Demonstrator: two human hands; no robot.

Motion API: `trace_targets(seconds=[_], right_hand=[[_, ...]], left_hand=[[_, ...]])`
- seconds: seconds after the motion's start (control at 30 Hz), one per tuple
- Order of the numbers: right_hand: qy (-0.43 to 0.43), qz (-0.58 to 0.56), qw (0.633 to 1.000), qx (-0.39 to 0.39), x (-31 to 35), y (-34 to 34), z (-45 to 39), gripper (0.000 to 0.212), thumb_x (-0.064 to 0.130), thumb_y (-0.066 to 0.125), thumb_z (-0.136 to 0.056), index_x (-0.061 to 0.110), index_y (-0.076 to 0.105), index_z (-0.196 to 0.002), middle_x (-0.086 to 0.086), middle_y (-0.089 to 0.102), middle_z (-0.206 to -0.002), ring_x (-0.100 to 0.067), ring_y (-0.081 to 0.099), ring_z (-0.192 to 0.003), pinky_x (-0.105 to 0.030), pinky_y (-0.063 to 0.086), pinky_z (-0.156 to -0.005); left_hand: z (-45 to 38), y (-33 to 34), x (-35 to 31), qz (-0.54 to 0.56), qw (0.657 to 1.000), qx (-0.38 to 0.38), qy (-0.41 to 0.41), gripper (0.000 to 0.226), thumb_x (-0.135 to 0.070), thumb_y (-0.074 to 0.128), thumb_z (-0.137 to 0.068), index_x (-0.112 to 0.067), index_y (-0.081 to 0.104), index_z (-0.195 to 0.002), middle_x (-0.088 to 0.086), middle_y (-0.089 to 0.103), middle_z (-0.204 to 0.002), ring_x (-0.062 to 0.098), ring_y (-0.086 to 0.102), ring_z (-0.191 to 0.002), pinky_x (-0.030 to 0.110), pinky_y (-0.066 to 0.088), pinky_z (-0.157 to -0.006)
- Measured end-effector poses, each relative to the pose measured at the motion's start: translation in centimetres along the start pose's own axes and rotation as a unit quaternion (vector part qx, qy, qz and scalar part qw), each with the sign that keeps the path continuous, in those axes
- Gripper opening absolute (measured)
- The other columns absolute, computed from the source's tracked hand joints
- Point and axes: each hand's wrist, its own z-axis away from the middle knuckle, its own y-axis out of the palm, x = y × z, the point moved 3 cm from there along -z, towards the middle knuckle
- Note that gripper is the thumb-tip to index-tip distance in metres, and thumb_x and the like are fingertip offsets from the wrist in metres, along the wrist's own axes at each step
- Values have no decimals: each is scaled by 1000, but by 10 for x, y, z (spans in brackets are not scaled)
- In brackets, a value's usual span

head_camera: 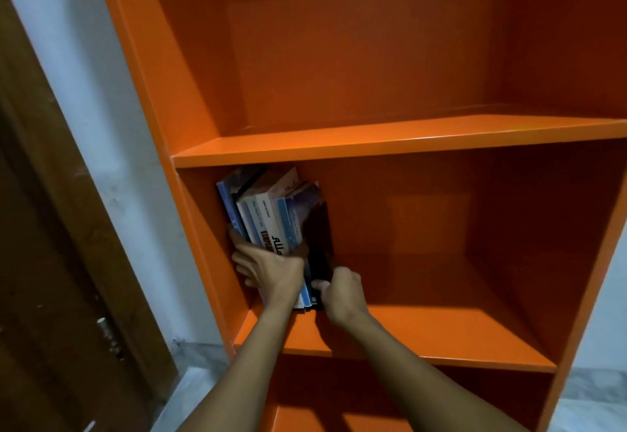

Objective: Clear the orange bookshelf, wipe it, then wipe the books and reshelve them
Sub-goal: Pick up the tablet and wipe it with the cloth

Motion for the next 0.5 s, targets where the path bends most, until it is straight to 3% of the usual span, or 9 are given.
trace_targets(seconds=[0.07,0.17,0.23,0.3,0.37,0.43,0.5], right_hand=[[3,34,999,14,3,-1,-6,25,5,57,-93,-3,66,-115,-18,70,-109,-27,66,-95,-26,36,-59],[-9,55,998,31,5,-5,-13,34,10,54,-97,7,59,-131,-18,68,-118,-34,64,-105,-18,30,-60],[-3,92,994,64,0,-4,-17,18,15,51,-100,6,64,-109,-14,67,-97,-33,61,-98,-21,33,-56],[17,138,986,93,-8,-1,-17,18,13,47,-101,7,58,-88,-8,53,-75,-29,53,-87,-24,33,-51],[24,180,978,98,-13,4,-15,21,12,45,-101,1,61,-94,-15,57,-88,-37,59,-94,-24,30,-57],[35,191,976,99,-15,9,-17,26,11,44,-101,-2,60,-117,-19,63,-104,-36,61,-108,-27,32,-63],[43,191,976,100,-14,11,-19,32,12,43,-102,-1,54,-130,-18,64,-117,-33,60,-110,-32,38,-73]], left_hand=[[4,-4,2,-11,999,8,43,131,-41,87,-71,-25,-9,-158,18,19,-153,40,17,-144,57,14,-117],[11,-9,9,-123,976,0,182,114,-49,72,-85,-9,-5,-159,25,11,-156,45,16,-145,52,17,-119],[15,-7,16,-213,942,21,259,103,-35,67,-92,-9,-7,-159,28,-11,-161,44,-6,-151,56,11,-122],[16,-7,25,-287,907,57,303,103,-29,66,-92,-10,-10,-158,29,-25,-159,43,-20,-150,59,7,-123],[13,-9,33,-341,874,67,338,105,-28,68,-90,-7,-8,-158,29,-26,-159,44,-20,-149,58,9,-123],[8,-10,39,-381,850,82,354,107,-31,70,-89,-4,-6,-158,30,-29,-157,44,-20,-149,56,8,-123],[5,-10,41,-420,831,89,353,107,-36,68,-89,-3,-6,-158,33,-30,-156,46,-22,-148,55,6,-123]])
